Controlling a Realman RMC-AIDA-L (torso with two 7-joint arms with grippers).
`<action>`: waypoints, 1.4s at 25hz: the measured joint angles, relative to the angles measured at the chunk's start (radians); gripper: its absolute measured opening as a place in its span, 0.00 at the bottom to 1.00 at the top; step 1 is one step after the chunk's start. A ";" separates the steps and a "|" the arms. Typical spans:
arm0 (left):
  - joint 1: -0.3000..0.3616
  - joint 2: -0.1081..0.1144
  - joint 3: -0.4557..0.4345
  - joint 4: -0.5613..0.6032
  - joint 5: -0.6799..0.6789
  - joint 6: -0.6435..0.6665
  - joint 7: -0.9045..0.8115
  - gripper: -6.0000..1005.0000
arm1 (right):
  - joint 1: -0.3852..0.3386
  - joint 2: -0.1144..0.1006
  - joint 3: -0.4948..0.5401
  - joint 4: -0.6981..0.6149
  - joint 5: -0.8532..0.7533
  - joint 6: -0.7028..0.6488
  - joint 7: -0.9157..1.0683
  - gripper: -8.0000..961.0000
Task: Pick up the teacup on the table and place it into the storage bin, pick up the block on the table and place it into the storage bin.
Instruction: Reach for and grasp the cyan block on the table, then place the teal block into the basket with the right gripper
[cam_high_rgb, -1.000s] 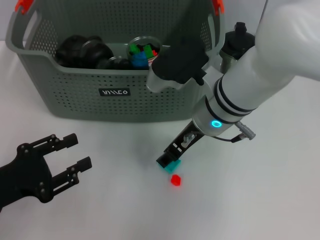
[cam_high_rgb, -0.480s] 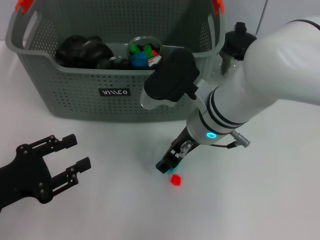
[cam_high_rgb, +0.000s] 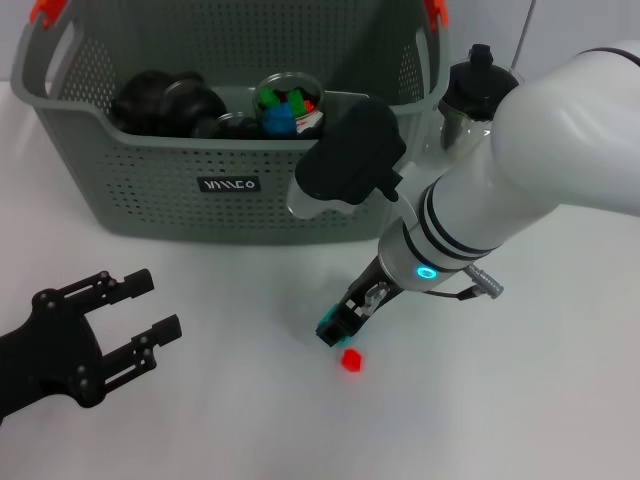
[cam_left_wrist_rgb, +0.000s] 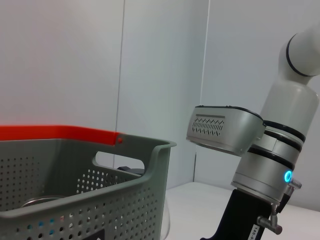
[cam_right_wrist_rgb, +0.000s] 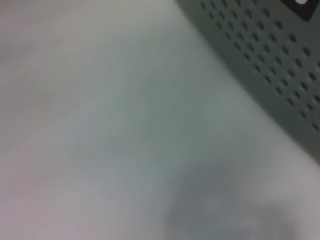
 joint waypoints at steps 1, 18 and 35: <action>0.000 0.000 0.000 0.000 0.000 0.000 0.000 0.58 | 0.000 0.000 0.000 0.000 -0.003 0.000 0.005 0.78; 0.001 0.000 0.000 -0.006 0.004 0.000 -0.001 0.58 | -0.012 0.002 -0.030 -0.011 -0.010 -0.007 -0.002 0.76; 0.008 0.000 -0.012 -0.009 0.004 0.009 -0.001 0.58 | -0.141 -0.012 0.109 -0.329 -0.003 -0.187 -0.080 0.45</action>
